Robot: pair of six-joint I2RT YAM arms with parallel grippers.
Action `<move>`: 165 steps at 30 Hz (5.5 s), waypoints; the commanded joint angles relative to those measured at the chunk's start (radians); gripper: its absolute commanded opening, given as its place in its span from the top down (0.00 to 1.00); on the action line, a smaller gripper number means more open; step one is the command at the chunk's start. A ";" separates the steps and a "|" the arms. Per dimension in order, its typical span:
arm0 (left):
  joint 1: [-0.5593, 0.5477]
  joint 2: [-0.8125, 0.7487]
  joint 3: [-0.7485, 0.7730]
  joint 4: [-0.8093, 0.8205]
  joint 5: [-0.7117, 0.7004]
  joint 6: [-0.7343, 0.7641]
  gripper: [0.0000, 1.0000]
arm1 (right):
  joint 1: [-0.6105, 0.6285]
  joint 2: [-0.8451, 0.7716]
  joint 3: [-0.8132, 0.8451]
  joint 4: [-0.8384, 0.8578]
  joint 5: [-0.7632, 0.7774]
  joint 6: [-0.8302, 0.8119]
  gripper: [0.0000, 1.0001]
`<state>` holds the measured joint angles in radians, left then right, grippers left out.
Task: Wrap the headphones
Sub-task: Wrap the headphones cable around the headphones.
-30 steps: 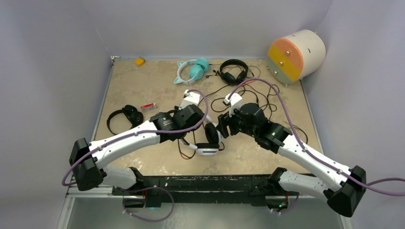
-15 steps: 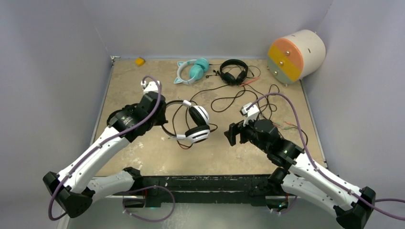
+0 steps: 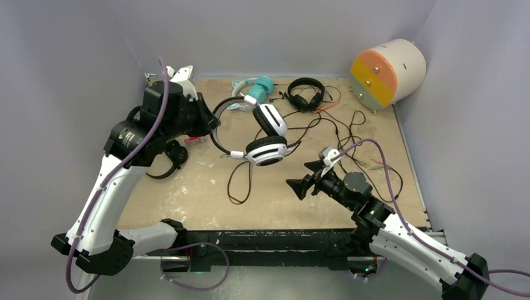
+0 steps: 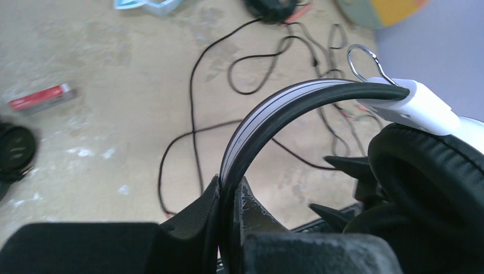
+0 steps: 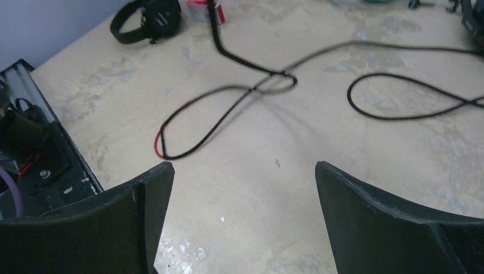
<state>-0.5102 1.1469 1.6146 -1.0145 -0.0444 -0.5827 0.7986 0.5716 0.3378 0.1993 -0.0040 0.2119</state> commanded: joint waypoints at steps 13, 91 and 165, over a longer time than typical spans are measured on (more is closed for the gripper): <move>0.006 0.044 0.312 0.069 0.506 -0.092 1.00 | 0.004 0.115 0.020 0.540 -0.352 -0.194 0.08; -0.007 -0.164 -0.577 1.242 0.743 -0.905 1.00 | -0.204 0.441 0.088 0.605 -0.391 0.192 0.87; 0.001 0.131 -0.368 0.367 -0.854 -0.466 1.00 | 0.515 0.555 0.702 -0.622 0.038 -0.034 1.00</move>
<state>-0.5198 1.2179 1.1851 -0.7425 -0.7677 -1.1118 1.2884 1.1942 0.9665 -0.3309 0.0124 0.2596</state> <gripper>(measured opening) 0.036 0.008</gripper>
